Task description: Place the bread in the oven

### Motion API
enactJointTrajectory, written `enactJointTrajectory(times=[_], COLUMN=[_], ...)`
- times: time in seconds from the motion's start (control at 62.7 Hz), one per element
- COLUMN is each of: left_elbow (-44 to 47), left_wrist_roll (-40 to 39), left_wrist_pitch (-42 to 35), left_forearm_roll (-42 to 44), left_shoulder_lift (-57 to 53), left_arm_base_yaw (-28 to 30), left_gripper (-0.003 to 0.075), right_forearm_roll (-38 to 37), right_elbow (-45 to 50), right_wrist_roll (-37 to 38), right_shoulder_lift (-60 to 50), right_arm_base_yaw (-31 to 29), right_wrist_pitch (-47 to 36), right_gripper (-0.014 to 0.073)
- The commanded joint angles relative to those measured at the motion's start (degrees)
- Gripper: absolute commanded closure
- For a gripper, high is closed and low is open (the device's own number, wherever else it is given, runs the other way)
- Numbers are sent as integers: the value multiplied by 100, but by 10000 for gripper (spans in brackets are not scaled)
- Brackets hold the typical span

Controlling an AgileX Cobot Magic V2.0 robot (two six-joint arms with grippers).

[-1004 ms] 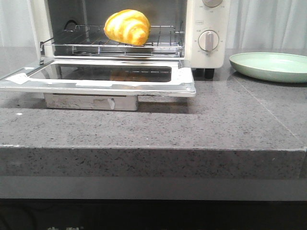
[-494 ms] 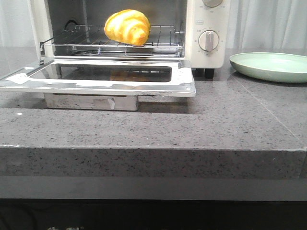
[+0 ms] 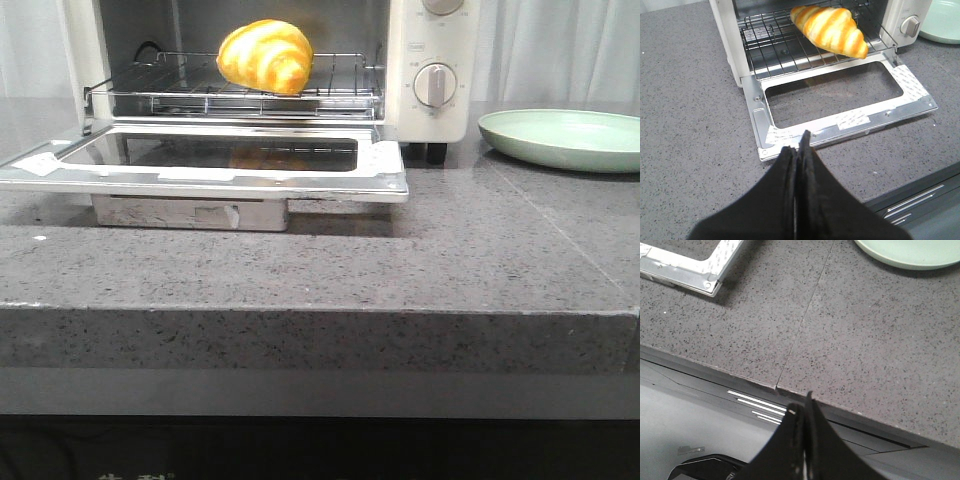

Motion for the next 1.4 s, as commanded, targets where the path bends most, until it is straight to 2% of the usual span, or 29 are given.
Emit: enactJointTrajectory(times=[0.0, 0.096, 0.223, 0.494, 0.638, 0.797, 1.02, 1.132, 1.387], left_elbow=[-128, 82, 793, 3512, 4736, 5487, 6083, 6067, 6067], left_wrist_roll=[-62, -62, -62, -62, -62, 119, 235, 244, 355], left_wrist_pitch=[-410, -547, -1121, -3365, -4340, -5282, -5736, -5492, -5490], left_forearm_roll=[-3, -3, -447, -2041, -2054, -2003, -1660, -1522, -1512], left_shoulder_lift=[-25, -194, -819, -2587, -3327, -3749, -4113, -4099, -4099], left_arm_base_yaw=[-23, 78, 653, 1881, 2155, 2266, 2684, 2814, 2992], left_gripper=[739, 739, 739, 738, 738, 738, 738, 738, 738], right_forearm_roll=[-45, -45, -45, -45, -45, -45, -45, -45, -45], right_elbow=[-120, -120, -120, -120, -120, -120, -120, -120, -120], right_wrist_roll=[-48, -48, -48, -48, -48, -48, -48, -48, -48], right_shoulder_lift=[1, 1, 1, 1, 1, 1, 1, 6, 6], right_arm_base_yaw=[-37, -37, -37, -37, -37, -37, -37, -37, -37], right_wrist_pitch=[-309, -314, -309, -309, -309, -309, -309, -315, -310], right_gripper=[713, 713, 713, 713, 713, 713, 713, 713, 713])
